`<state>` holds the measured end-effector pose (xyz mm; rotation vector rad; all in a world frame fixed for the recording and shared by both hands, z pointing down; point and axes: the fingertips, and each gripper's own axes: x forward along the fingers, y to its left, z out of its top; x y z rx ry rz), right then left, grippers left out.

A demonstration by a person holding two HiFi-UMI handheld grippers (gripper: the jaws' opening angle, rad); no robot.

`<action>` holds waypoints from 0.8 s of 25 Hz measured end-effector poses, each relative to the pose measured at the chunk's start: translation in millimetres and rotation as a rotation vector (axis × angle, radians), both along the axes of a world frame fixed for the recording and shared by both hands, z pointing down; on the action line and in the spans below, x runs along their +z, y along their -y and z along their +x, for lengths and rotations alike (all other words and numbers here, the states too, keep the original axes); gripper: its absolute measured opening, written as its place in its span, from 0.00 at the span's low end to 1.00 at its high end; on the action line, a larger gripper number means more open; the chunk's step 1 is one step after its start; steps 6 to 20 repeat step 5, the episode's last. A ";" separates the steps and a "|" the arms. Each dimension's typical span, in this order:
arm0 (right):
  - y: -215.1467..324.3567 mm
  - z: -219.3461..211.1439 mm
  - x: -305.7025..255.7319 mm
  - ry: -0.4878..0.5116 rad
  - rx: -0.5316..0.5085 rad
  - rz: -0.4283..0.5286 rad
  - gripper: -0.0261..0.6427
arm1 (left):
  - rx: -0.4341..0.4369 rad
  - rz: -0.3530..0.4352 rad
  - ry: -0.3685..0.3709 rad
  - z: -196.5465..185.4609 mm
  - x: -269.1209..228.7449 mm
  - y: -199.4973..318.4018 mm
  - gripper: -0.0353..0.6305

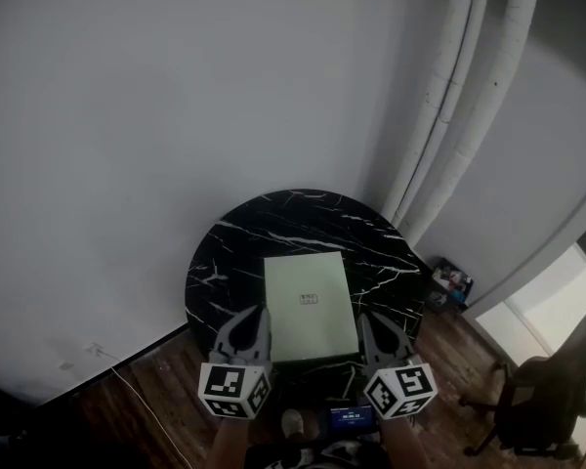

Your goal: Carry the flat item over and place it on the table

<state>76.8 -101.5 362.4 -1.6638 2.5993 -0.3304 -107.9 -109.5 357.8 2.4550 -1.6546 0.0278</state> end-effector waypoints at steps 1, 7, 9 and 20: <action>0.5 -0.6 0.1 -0.003 -0.002 0.000 0.06 | 0.002 0.002 0.001 1.2 -0.6 0.3 0.07; 2.8 -2.8 -0.5 -0.008 -0.005 0.000 0.06 | 0.007 0.008 0.006 3.0 -2.5 0.6 0.07; 2.8 -2.8 -0.5 -0.008 -0.005 0.000 0.06 | 0.007 0.008 0.006 3.0 -2.5 0.6 0.07; 2.8 -2.8 -0.5 -0.008 -0.005 0.000 0.06 | 0.007 0.008 0.006 3.0 -2.5 0.6 0.07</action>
